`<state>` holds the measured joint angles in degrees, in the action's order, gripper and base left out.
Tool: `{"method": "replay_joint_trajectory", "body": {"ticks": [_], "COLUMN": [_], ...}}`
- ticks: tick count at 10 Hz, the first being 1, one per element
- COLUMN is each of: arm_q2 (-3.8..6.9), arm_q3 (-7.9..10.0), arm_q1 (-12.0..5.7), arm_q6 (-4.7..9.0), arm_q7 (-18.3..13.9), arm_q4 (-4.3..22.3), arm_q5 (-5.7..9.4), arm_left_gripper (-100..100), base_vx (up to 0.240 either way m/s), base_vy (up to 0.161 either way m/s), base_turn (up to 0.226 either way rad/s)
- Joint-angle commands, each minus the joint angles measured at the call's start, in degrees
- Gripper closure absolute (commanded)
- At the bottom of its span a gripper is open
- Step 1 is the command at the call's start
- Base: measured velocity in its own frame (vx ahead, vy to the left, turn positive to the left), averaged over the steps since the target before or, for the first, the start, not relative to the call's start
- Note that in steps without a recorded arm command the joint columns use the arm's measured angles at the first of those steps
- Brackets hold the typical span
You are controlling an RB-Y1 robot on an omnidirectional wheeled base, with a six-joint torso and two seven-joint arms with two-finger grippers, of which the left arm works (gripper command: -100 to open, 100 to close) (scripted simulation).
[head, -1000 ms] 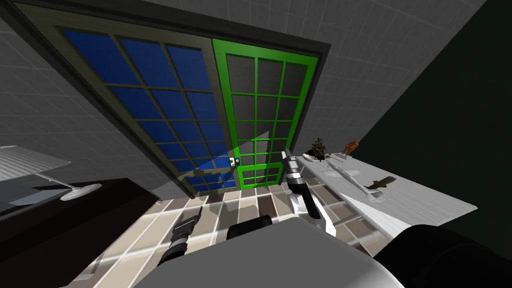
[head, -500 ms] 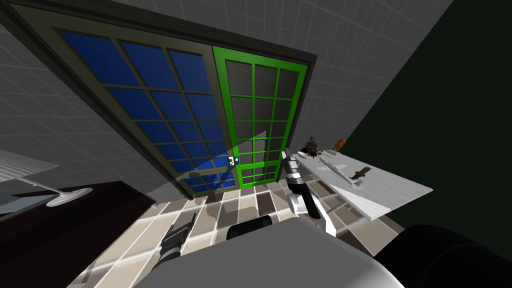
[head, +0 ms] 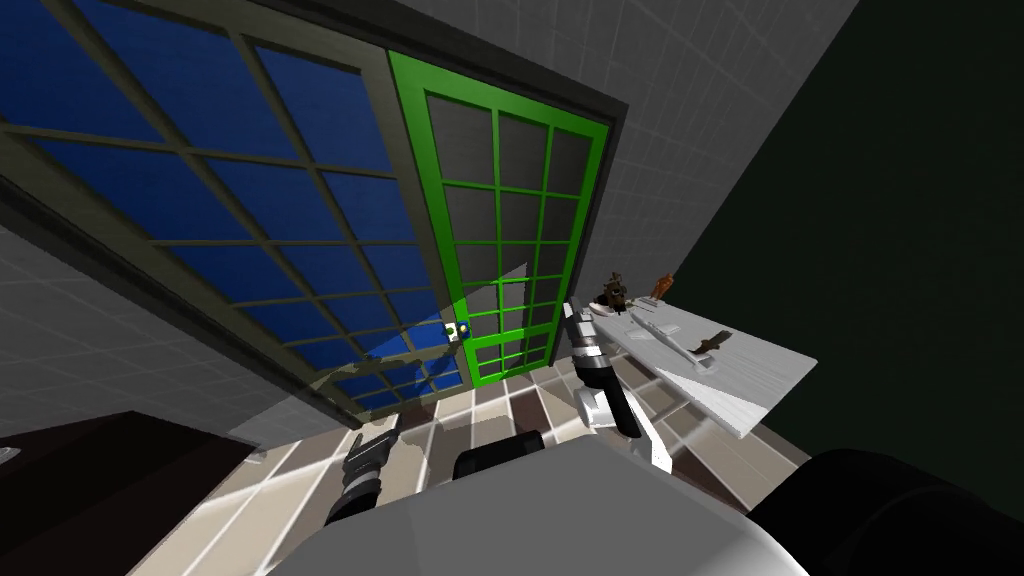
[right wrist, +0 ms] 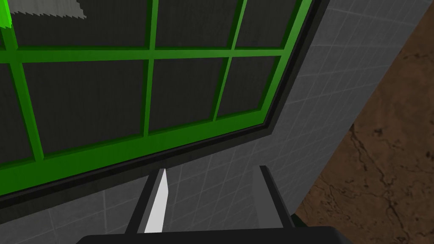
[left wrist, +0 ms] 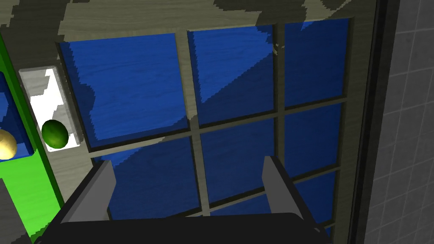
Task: Pull the door open
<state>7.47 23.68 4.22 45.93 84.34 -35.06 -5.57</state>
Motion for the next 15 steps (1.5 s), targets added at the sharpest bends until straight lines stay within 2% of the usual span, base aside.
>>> {"method": "replay_joint_trajectory", "body": {"ticks": [1, 3, 5, 6, 9, 10, 11, 12, 13, 15], "arm_q2": [-0.53, -1.91, -1.91, -2.86, -4.05, -4.75, -5.2, -5.2, -5.87, -6.55], "arm_q3": [-0.01, -0.36, -0.36, -0.8, -1.34, -1.72, -2.03, -2.03, -2.48, -2.94], "arm_q1": [-1.71, -3.36, -3.36, -4.64, -6.26, -7.31, -8.08, -8.08, -9.25, -10.42], "arm_q6": [0.78, 0.83, 0.83, 0.92, 1.02, 1.1, 1.16, 1.16, 1.26, 1.36], "arm_q7": [0.48, 0.98, 0.98, 1.18, 1.44, 1.56, 1.61, 1.61, 1.69, 1.76], "arm_q4": [1.34, 0.88, 0.88, 0.46, -0.05, -0.4, -0.68, -0.68, -1.08, -1.49], "arm_q5": [0.07, -0.03, -0.03, -0.19, -0.38, -0.52, -0.64, -0.64, -0.81, -0.98], "arm_left_gripper": [-100, -100, -100, -100, -100, -100, -100, -100, -100, -100], "base_vx": [0.161, 0.17, 0.08, 0.109, 0.159, 0.162, 0.196, 0.145, 0.149, 0.165], "base_vy": [0.001, 0.013, 0.005, 0.02, 0.044, 0.03, 0.05, 0.042, 0.02, 0.043], "base_turn": [-0.12, -0.143, -0.004, -0.101, -0.094, -0.105, -0.115, -0.028, -0.064, -0.084]}}
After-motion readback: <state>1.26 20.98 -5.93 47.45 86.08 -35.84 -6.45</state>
